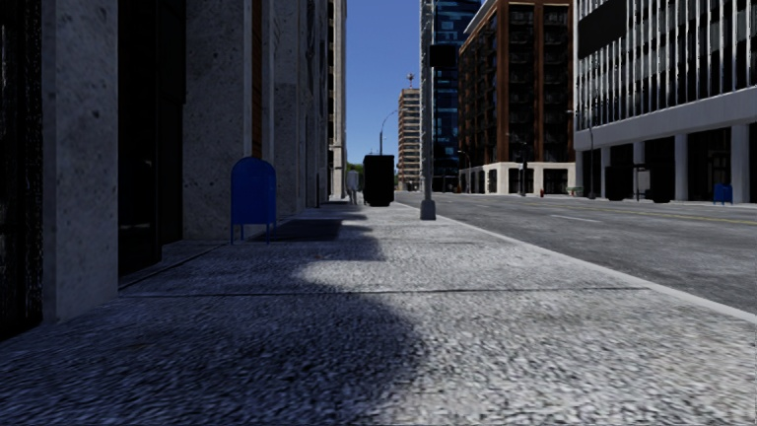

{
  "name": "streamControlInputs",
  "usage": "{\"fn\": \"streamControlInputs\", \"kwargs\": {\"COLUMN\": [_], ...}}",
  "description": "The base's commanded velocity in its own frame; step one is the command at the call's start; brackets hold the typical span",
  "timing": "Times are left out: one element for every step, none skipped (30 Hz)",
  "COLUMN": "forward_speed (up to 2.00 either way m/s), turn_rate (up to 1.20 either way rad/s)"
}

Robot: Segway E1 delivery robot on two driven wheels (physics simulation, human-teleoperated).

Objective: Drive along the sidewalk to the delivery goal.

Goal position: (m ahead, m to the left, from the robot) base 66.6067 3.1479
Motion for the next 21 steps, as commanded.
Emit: {"fn": "streamControlInputs", "kwargs": {"forward_speed": [1.91, 1.91, 1.91, 1.91, 1.91, 1.91, 1.91, 1.91, 1.91, 1.91, 1.91, 1.91, 1.91, 1.91, 1.91, 1.91, 1.91, 1.91, 1.91, 1.91, 1.91], "turn_rate": [0.59, 0.59, 0.13, 0.01, 0.00, 0.00, 0.00, 0.00, 0.00, 0.00, 0.00, 0.00, 0.00, 0.00, 0.00, 0.00, 0.00, 0.00, 0.00, 0.00, 0.00]}}
